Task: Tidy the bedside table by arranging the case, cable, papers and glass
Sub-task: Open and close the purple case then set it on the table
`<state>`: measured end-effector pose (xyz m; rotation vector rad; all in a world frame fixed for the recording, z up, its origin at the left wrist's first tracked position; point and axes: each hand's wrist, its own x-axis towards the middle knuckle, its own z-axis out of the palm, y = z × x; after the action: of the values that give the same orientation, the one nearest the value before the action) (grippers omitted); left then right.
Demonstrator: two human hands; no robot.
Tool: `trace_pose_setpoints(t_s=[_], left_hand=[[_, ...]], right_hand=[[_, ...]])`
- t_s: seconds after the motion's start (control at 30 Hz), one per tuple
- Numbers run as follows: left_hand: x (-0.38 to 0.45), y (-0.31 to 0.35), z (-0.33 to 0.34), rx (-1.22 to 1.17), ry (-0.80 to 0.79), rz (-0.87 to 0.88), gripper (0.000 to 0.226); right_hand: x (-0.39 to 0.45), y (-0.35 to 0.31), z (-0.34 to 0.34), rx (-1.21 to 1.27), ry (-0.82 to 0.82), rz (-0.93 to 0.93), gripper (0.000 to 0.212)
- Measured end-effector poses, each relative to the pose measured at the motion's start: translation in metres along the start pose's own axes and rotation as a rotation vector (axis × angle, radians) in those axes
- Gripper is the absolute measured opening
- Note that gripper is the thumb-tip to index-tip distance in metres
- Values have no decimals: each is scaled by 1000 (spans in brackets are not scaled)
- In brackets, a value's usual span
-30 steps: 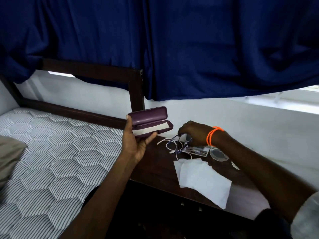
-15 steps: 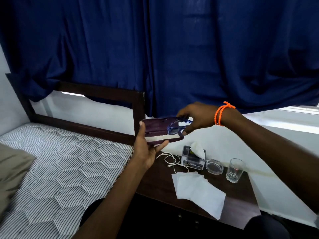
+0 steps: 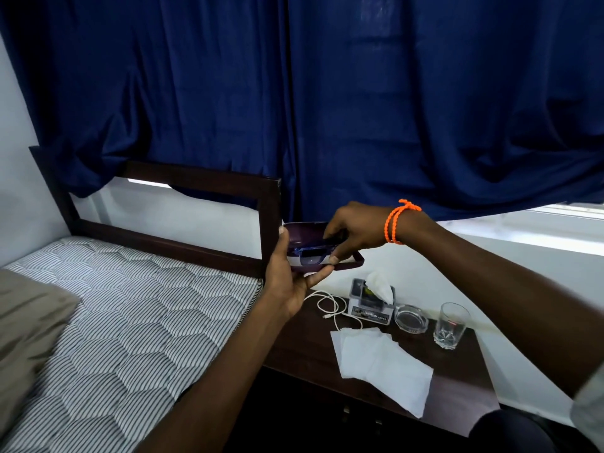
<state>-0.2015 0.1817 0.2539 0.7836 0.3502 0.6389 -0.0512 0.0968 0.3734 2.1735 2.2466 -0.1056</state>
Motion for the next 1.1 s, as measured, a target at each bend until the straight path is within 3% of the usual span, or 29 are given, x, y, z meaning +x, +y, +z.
trace_pose_setpoints(t_s=[0.33, 0.77, 1.0, 1.1], left_hand=[[5, 3, -5, 7, 17, 1, 59], [12, 2, -6, -28, 57, -6, 59], [16, 0, -7, -64, 89, -30, 59], [18, -1, -8, -59, 92, -30, 56]], right_hand=[[3, 2, 7, 95, 1, 30, 38], [7, 6, 18, 184, 32, 66, 14], [5, 13, 32, 256, 161, 106, 49], [4, 16, 36, 325, 184, 116, 44]])
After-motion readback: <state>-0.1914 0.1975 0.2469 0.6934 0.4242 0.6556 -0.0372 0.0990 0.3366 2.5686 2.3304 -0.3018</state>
